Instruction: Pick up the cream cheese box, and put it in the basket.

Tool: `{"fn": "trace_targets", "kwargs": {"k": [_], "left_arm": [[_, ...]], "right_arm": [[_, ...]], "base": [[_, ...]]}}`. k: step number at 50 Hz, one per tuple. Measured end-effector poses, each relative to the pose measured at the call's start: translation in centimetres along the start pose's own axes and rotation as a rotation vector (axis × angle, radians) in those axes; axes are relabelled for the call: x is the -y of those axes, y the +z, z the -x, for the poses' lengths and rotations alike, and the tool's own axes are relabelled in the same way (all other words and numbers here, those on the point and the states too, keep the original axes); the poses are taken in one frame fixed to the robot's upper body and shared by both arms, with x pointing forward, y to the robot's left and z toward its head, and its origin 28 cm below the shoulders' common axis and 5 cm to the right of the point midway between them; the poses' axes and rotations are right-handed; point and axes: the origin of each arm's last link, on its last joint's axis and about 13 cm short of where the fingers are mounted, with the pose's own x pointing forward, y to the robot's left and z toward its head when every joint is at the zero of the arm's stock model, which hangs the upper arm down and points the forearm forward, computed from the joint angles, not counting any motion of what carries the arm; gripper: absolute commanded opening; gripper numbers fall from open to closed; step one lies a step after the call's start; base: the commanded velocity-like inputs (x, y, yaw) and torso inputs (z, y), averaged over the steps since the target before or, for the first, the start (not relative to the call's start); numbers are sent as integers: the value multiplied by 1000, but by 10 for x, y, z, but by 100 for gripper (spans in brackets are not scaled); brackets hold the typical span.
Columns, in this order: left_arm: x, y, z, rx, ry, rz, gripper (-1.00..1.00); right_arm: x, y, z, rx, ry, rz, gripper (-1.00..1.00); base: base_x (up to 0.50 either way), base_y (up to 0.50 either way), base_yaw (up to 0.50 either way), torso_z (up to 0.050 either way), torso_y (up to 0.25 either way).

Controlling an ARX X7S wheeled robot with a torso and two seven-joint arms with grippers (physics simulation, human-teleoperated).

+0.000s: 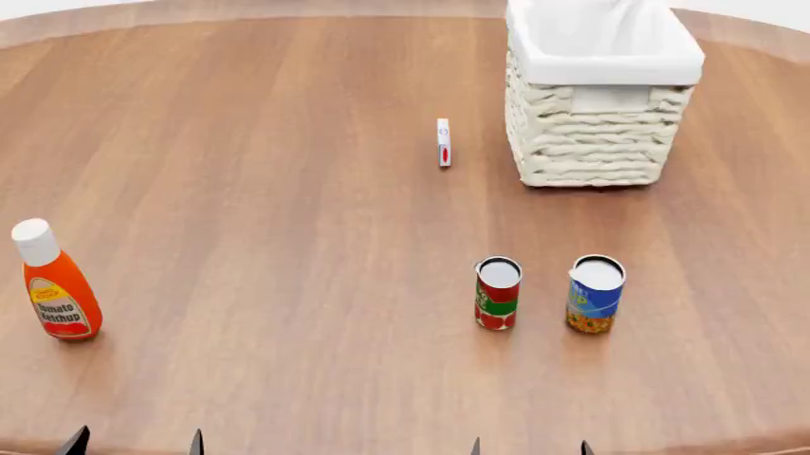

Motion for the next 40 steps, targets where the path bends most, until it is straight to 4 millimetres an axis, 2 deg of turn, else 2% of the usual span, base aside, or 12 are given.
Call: {"fn": "trace_targets", "kwargs": {"k": [20, 40], "left_arm": [[0, 0, -1, -1, -1, 0, 100], [0, -1, -1, 0, -3, 0, 100]], "right_arm": [[-1, 0, 1, 8, 40, -27, 100], [-2, -2, 1, 10, 48, -22, 100]], "base": [[4, -14, 0, 0, 0], [289, -152, 0, 0, 0]]}}
